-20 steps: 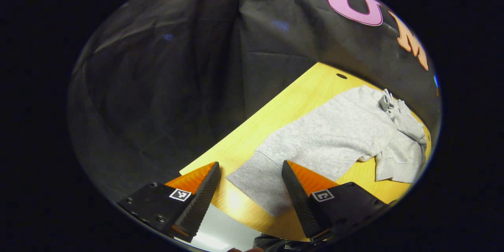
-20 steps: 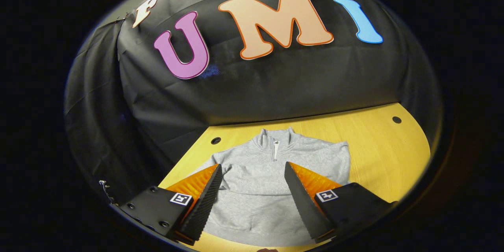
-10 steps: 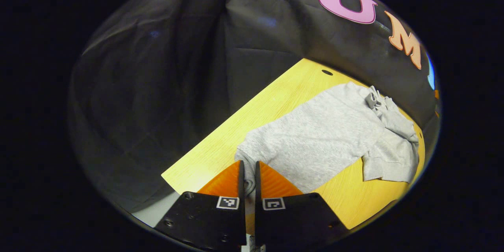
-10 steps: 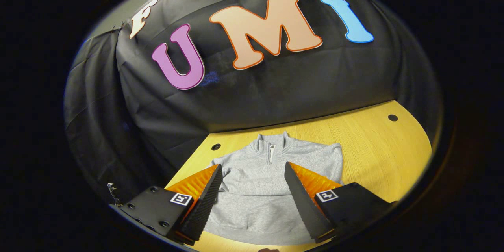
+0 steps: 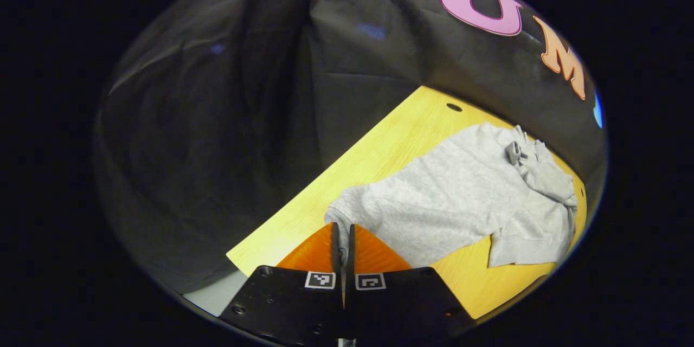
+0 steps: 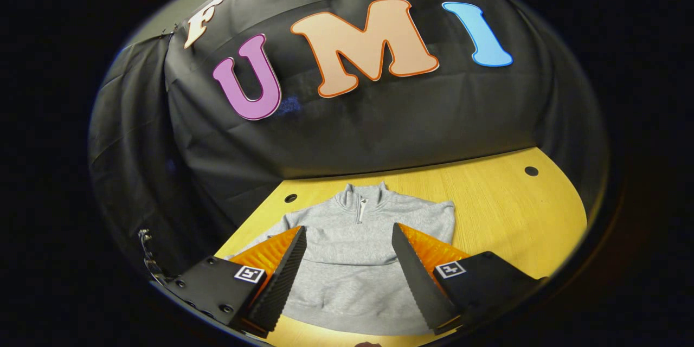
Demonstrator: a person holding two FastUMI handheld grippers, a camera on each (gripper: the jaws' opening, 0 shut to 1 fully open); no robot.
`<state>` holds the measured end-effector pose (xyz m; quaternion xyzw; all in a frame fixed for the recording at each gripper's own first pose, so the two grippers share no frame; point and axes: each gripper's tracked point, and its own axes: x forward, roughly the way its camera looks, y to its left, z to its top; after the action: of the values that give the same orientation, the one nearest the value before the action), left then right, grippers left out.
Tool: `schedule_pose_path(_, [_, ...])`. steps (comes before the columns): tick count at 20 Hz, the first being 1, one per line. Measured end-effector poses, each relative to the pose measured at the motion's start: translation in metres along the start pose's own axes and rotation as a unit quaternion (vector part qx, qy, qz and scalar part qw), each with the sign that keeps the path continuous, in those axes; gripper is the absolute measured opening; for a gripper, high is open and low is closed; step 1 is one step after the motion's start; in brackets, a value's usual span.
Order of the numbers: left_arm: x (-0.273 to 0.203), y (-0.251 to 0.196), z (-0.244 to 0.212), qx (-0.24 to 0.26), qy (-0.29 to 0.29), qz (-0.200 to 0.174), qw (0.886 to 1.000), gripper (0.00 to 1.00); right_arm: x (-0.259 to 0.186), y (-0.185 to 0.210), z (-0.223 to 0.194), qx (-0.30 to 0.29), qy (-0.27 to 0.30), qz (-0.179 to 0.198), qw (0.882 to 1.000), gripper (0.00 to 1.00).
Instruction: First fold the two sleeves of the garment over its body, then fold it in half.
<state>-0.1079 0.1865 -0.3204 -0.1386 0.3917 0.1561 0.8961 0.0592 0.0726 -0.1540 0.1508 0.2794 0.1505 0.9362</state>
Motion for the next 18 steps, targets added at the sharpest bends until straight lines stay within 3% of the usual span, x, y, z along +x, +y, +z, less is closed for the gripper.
schedule_pose_path(3, [0.0,-0.015,0.024,-0.011,-0.016,-0.014,1.0,0.0,-0.003,-0.005,-0.003,-0.002,0.0,-0.003,1.0,0.94])
schedule_pose_path(7, [0.0,-0.039,0.053,-0.008,-0.035,-0.034,0.999,0.0,-0.012,-0.013,0.0,-0.008,-0.008,-0.008,1.0,0.98])
schedule_pose_path(8, [0.001,-0.046,0.06,-0.005,-0.039,-0.041,0.998,0.0,-0.014,-0.016,0.001,-0.012,-0.01,-0.01,1.0,0.94])
schedule_pose_path(9, [0.002,-0.056,0.069,-0.002,-0.044,-0.048,0.998,0.0,-0.019,-0.02,0.001,-0.015,-0.012,-0.014,1.0,0.98])
schedule_pose_path(18, [0.012,-0.167,0.13,0.046,-0.082,-0.128,0.987,0.0,-0.045,-0.052,-0.025,-0.002,0.005,-0.038,0.999,0.98])
